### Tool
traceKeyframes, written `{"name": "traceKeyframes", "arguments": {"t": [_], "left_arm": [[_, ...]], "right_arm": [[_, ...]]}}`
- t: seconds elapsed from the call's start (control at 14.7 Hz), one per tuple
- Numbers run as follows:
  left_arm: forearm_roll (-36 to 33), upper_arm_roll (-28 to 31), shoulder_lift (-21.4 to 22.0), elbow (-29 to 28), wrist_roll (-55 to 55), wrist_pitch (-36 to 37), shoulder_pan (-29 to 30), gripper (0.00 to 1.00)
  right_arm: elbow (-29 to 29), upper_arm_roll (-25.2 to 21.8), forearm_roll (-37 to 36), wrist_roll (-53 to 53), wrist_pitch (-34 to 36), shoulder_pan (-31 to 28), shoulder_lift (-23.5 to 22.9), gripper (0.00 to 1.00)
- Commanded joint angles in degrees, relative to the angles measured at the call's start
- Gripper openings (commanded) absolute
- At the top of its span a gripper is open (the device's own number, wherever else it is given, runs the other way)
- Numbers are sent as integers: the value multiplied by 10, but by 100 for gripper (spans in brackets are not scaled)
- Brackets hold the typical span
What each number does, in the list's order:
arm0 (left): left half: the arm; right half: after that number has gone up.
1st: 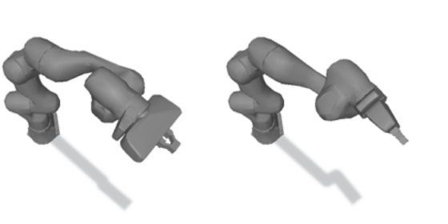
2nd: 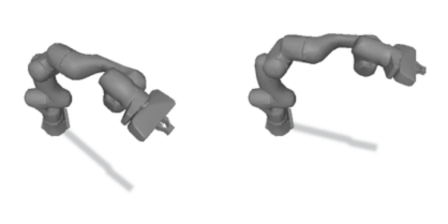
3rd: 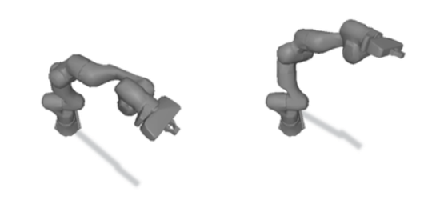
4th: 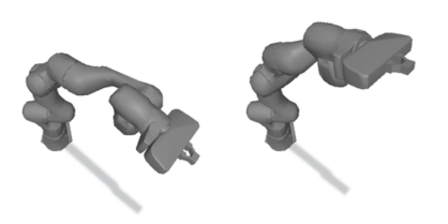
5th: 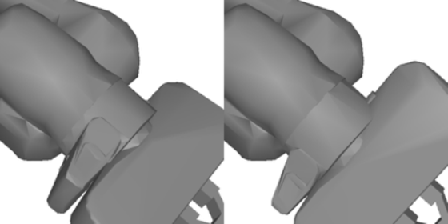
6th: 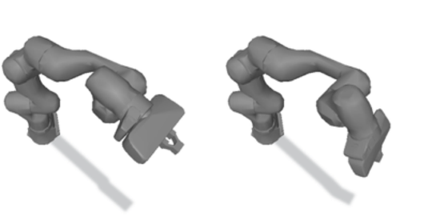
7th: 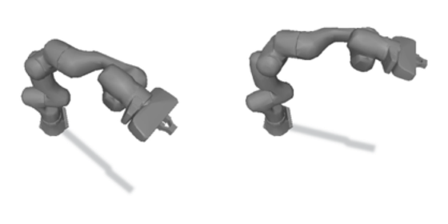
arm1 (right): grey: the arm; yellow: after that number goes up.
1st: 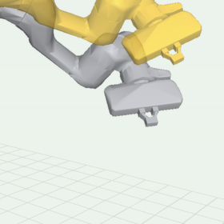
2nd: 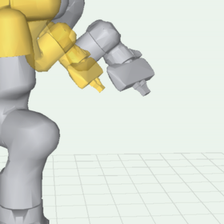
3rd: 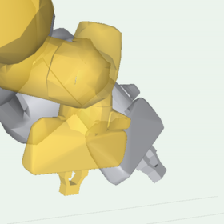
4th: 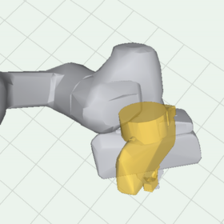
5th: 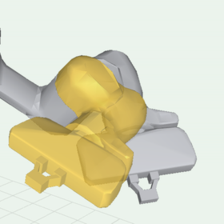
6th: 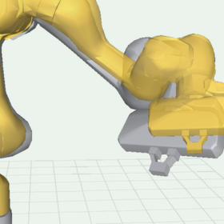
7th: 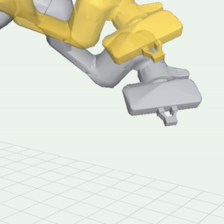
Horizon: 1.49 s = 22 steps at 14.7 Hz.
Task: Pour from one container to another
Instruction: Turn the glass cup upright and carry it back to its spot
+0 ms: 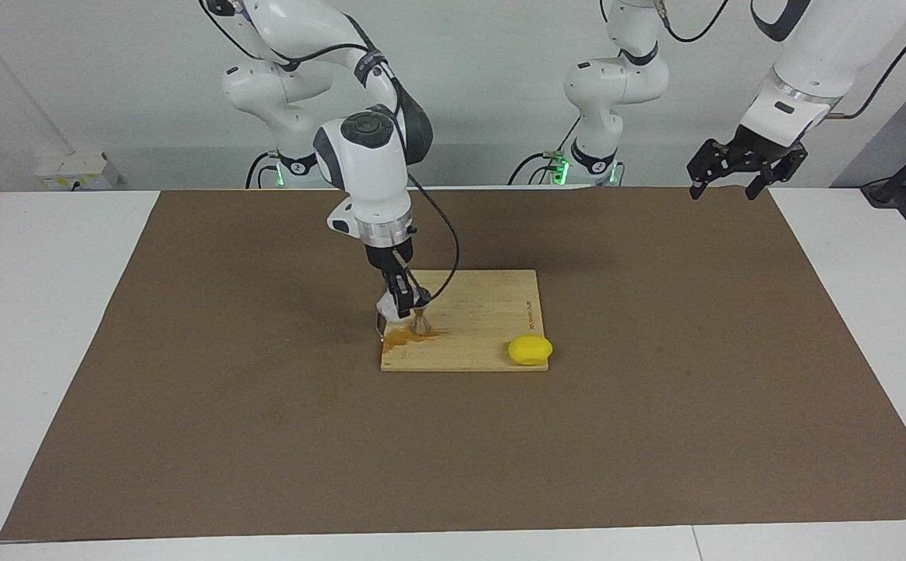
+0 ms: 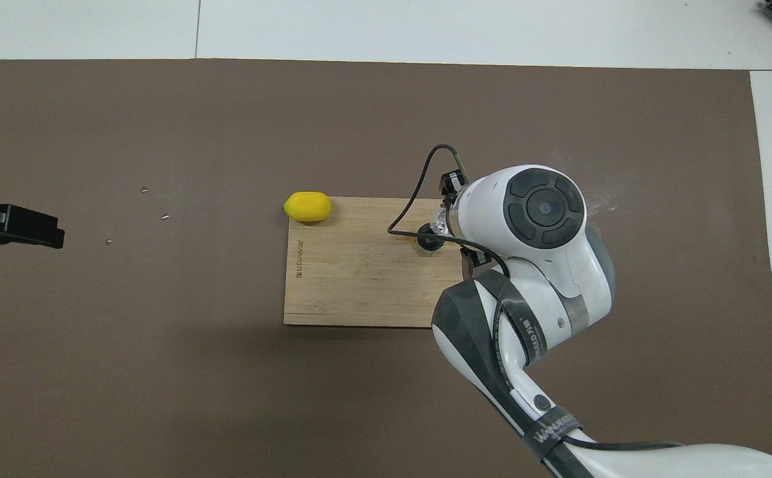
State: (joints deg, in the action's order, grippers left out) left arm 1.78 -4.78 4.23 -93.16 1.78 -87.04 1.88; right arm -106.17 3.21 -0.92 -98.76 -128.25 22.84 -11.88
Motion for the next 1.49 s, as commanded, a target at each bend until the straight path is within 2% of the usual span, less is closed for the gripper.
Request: {"name": "traceKeyframes", "arguments": {"t": [0.0,0.14,0.34,0.47,0.75,0.95,1.22,1.42], "left_arm": [[0,0,15,-17,-2,-4,-1,100],[0,0,15,-17,-2,-4,-1,100],[0,0,15,-17,-2,-4,-1,100],[-1,0,13,-14,0,-14,-1,100],[-5,1,-26,25,2,16,1,100],[-5,0,-31,37,2,33,2,100],[-5,-1,-53,55,2,35,2,100],[-5,-3,-27,52,2,33,-1,100]], "right_arm": [[-4,5,47,29,12,-21,12,0],[-4,4,105,62,19,-40,12,0],[-12,4,220,130,35,-91,12,0],[-18,4,271,170,49,-130,9,0],[-48,4,361,259,55,-217,-12,0],[-66,4,399,331,66,-272,-24,0],[-66,4,442,450,101,-329,-74,0],[-66,4,442,511,109,-364,-103,0]]}}
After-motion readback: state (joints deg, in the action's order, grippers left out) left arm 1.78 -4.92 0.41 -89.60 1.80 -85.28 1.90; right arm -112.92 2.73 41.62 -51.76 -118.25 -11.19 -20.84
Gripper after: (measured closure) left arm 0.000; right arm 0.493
